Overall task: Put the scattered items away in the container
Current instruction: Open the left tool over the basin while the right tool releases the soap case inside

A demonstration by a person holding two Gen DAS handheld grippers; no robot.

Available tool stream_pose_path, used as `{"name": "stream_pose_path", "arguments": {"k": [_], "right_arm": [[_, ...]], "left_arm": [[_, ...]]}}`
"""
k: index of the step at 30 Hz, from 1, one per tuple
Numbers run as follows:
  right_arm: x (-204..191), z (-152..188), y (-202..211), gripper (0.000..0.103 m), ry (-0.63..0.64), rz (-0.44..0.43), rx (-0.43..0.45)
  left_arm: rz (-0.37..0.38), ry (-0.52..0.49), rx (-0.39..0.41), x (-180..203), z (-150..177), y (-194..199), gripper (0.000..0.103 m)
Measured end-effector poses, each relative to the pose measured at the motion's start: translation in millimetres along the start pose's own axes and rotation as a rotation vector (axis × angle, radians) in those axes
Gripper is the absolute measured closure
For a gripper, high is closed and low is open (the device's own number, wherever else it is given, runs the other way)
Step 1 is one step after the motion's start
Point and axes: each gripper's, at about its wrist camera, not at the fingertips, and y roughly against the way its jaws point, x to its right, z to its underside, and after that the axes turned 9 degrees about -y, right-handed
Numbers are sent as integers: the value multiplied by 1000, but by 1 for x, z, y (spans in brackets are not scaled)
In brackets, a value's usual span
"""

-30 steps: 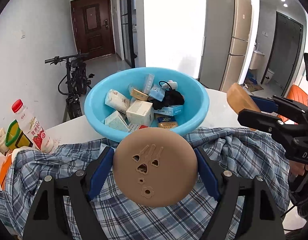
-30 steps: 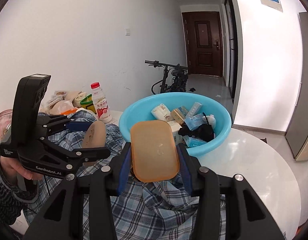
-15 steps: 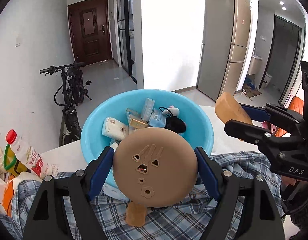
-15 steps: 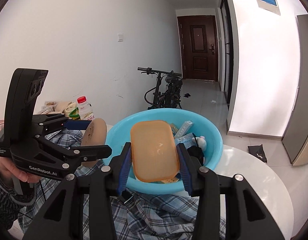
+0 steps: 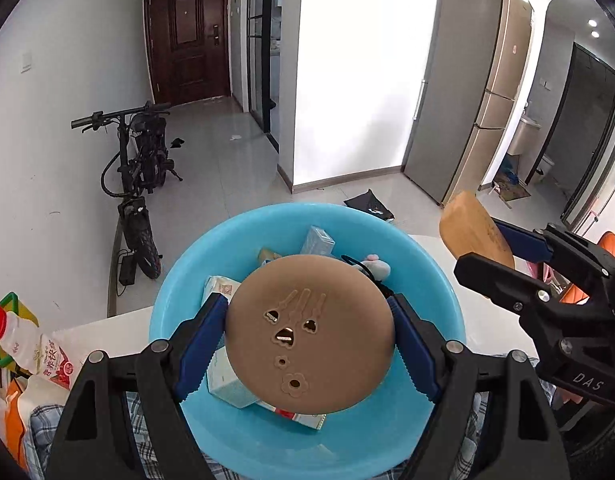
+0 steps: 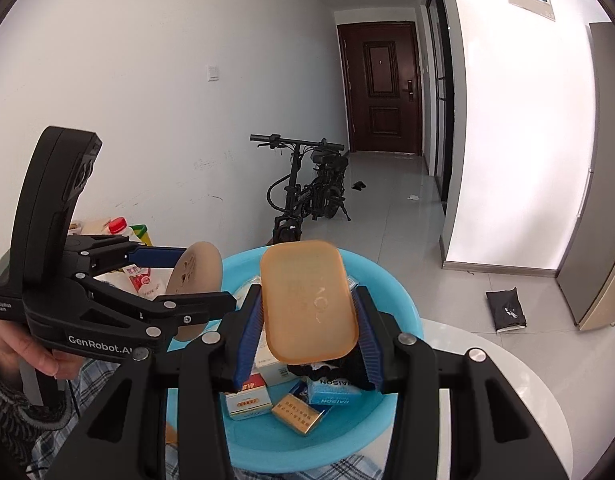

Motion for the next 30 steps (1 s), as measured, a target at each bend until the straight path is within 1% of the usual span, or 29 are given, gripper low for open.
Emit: {"name": "stream_pose_path", "arguments": {"k": [5,11,17,22,28,30], "right_arm": [[12,-3,-25,60,-31,8,-55],[31,-9,-51,60,-64,25,-108],[41,-7,-75,60,-59,34,-163],[53,-7,-91,60,-62,59,-189],[63,-11,-107,60,-98,47,-226],[63,-11,-106,60,-107,44,-228]], "left_arm": [[5,33,-67,-20,-16,-35,20],[32,79,-136,-40,-30,-77,20],[54,85,-199,-50,-44,-118,20],[29,67,-223,-49,-45,-135,20],[20,74,-241,-57,-44,-148,20],[21,54,-241,-55,-45,-149,20]]}}
